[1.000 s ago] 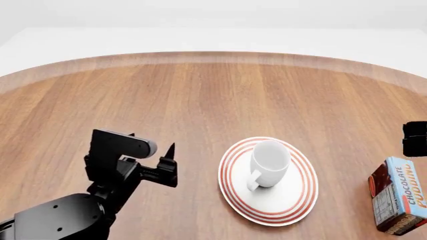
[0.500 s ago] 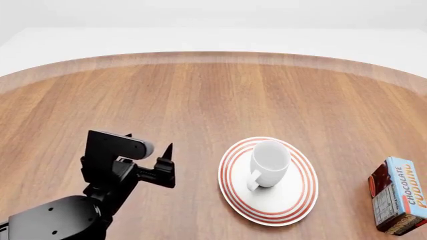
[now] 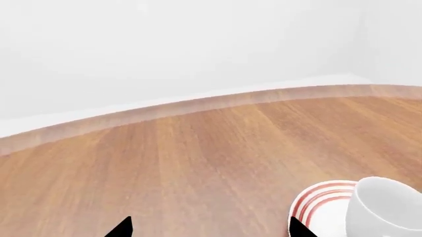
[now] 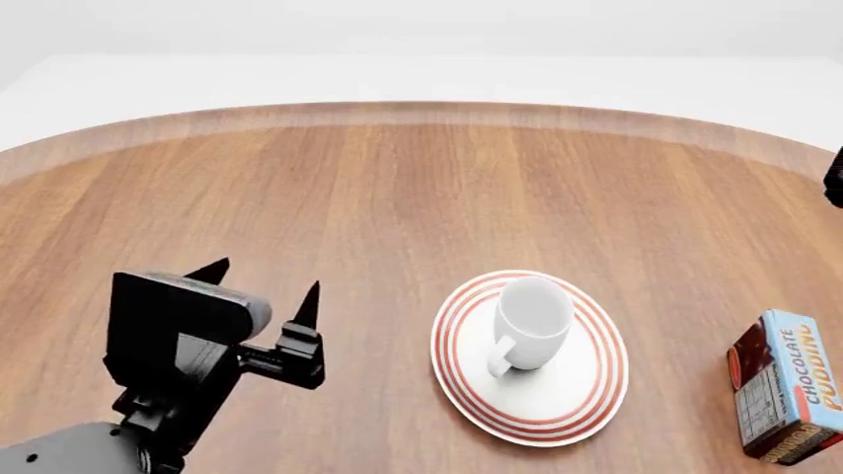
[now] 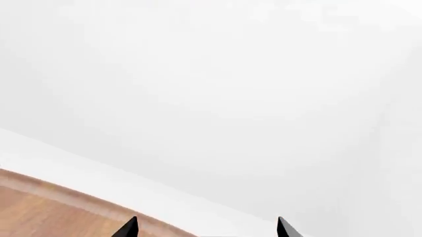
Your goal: Pick up the white mug and put it on the plate, and put the chocolate pudding to the right of the plate.
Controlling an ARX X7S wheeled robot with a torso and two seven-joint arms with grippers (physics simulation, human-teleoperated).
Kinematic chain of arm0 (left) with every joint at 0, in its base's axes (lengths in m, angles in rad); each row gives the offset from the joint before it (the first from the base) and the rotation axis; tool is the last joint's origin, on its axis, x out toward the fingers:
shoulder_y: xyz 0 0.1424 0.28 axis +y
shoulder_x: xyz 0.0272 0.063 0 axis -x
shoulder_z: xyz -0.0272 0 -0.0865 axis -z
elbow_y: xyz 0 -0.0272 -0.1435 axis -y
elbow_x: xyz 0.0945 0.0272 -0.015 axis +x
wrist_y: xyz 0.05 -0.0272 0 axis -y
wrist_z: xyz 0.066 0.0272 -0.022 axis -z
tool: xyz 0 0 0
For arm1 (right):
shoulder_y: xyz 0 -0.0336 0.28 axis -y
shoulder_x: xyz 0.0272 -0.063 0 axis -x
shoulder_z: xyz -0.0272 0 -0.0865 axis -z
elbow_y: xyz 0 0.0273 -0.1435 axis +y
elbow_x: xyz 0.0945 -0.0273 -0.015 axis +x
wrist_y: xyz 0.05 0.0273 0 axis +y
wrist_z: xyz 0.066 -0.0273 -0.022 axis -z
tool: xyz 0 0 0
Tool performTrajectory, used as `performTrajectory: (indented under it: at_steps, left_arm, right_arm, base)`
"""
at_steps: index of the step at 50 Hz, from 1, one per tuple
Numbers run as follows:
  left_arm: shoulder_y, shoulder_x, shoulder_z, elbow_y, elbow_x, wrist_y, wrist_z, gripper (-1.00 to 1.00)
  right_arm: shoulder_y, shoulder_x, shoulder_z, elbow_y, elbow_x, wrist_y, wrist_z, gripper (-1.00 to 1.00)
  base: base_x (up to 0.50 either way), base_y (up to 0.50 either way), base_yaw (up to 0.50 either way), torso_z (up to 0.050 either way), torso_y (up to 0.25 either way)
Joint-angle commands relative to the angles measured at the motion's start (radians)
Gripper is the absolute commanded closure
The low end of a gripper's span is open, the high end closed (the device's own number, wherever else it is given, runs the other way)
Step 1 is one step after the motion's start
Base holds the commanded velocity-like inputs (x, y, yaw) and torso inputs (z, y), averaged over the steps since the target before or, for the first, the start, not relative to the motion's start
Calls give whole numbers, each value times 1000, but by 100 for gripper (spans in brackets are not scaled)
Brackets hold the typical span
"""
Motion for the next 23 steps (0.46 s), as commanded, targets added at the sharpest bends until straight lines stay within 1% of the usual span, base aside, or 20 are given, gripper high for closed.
performTrajectory:
  at_steps: [1,8,11,12,14,15,18,21,23]
  left_arm:
    - [50,-116,-32,174,88,60,-58,-100]
    - [109,-202,-22,234,160,128,-100,-100]
    - [138,-245,-18,263,195,173,-130,-100]
    - [149,-265,-19,277,219,189,-167,-100]
    - [159,-285,-15,302,245,196,-184,-100]
    - [164,-297,-15,320,275,187,-216,-100]
    - [177,-328,-12,349,310,202,-255,-100]
    - [193,-361,-9,362,361,220,-328,-100]
    - [204,-377,-5,362,380,243,-348,-100]
  right_arm:
    - [-77,0,-2,-224,-46,-167,205,-100]
    - [-173,0,-85,-309,-163,-308,302,-100]
    - [-241,0,-147,-335,-266,-403,352,-100]
    - [-280,0,-185,-344,-325,-459,368,-100]
    - [-322,0,-225,-346,-397,-516,402,-100]
    - [-355,0,-257,-341,-445,-572,427,-100]
    - [-404,0,-304,-333,-532,-631,470,-100]
    - [-453,0,-351,-337,-632,-688,534,-100]
    - [-476,0,-372,-336,-681,-713,573,-100]
  base:
    - [0,0,0,0,0]
    - [0,0,0,0,0]
    - [0,0,0,0,0]
    - [0,0,0,0,0]
    - [0,0,0,0,0]
    - [0,0,0,0,0]
    - [0,0,0,0,0]
    - [0,0,0,0,0]
    - [0,0,0,0,0]
